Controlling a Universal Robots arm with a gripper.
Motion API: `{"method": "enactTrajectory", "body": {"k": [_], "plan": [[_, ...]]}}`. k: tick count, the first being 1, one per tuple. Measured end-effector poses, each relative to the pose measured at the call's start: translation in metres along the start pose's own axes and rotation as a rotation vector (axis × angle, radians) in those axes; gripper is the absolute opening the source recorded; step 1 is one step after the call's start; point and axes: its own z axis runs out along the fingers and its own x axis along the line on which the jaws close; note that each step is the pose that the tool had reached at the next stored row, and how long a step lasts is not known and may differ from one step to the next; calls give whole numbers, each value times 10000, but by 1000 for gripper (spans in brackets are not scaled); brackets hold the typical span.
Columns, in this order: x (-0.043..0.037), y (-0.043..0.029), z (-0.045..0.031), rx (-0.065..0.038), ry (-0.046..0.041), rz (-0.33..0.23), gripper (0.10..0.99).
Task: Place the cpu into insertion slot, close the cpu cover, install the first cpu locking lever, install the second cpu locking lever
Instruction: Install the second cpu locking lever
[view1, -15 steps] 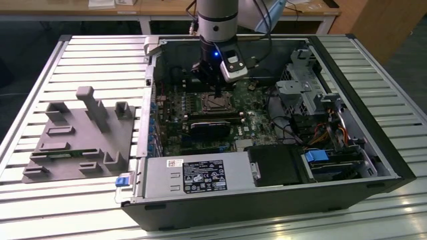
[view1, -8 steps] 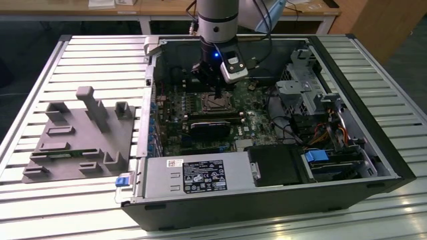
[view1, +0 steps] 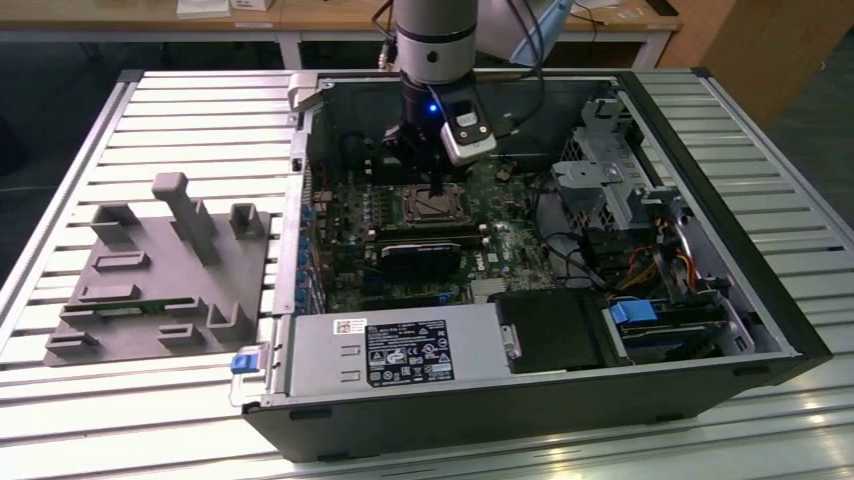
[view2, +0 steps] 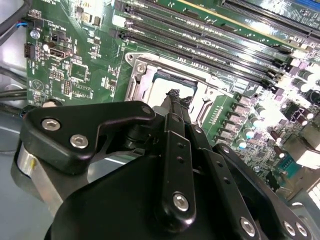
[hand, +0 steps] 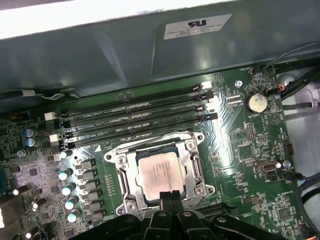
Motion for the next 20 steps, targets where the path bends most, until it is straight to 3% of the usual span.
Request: {"method": "enactTrajectory", "body": {"k": [5, 10, 20], "plan": [[-4, 1, -51, -1, 0, 0, 102], [-7, -11, -55, -1, 0, -1, 102], [-45, -145, -54, -1, 0, 0, 102]]}}
